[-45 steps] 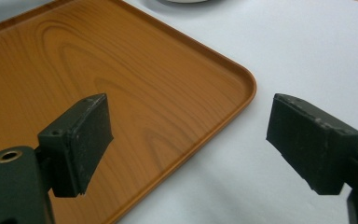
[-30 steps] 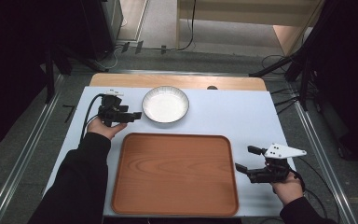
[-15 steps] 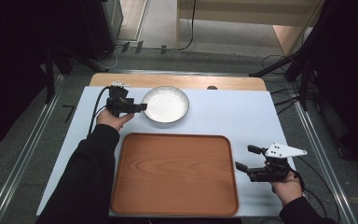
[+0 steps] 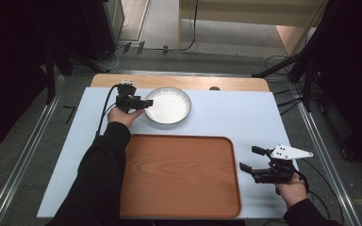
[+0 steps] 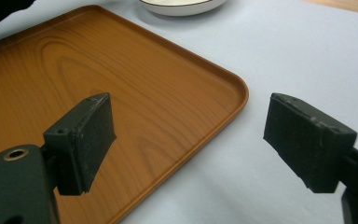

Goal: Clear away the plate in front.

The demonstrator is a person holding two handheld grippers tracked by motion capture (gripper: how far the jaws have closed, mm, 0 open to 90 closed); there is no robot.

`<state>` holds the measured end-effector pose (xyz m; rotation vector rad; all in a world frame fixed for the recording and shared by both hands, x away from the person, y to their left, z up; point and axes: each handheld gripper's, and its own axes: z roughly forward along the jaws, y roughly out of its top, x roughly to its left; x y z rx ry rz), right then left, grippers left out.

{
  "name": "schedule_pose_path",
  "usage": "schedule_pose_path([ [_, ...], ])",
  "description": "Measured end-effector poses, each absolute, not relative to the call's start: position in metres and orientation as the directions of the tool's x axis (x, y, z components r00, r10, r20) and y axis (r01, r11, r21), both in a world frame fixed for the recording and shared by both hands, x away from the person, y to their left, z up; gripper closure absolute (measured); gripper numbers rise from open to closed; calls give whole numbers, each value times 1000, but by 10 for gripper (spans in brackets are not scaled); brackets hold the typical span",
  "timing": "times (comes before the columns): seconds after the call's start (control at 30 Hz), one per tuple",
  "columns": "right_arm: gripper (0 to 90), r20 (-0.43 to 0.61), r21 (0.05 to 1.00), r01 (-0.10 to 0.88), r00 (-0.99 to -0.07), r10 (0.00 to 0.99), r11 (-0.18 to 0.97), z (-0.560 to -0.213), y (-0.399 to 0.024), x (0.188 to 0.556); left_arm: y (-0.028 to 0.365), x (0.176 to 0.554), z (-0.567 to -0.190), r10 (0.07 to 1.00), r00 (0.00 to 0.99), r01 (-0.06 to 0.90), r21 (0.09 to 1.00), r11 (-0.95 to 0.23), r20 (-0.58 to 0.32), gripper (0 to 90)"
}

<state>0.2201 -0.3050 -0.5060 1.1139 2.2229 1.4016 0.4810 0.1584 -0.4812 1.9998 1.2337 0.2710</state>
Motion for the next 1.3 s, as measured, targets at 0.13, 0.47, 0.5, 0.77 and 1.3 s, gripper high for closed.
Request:
schedule_pose_path([
  [0.13, 168, 161, 855, 465, -661, 733, 231, -507, -305, 221, 155, 488, -491, 845, 482, 677, 710, -192, -231, 459],
  [0.47, 168, 162, 857, 461, -666, 728, 231, -506, -305, 221, 148, 497, -512, 870, 408, 713, 692, -115, -276, 570],
  [0.5, 168, 162, 858, 460, -667, 727, 230, -507, -305, 221, 148, 498, -514, 870, 399, 717, 690, -100, -289, 576],
  [0.77, 181, 164, 868, 445, -674, 720, 219, -506, -306, 219, 151, 506, -527, 856, 351, 751, 660, -15, -380, 712],
  [1.3, 189, 148, 862, 444, -682, 716, 244, -506, -303, 219, 161, 510, -531, 802, 273, 789, 601, 129, -531, 812],
])
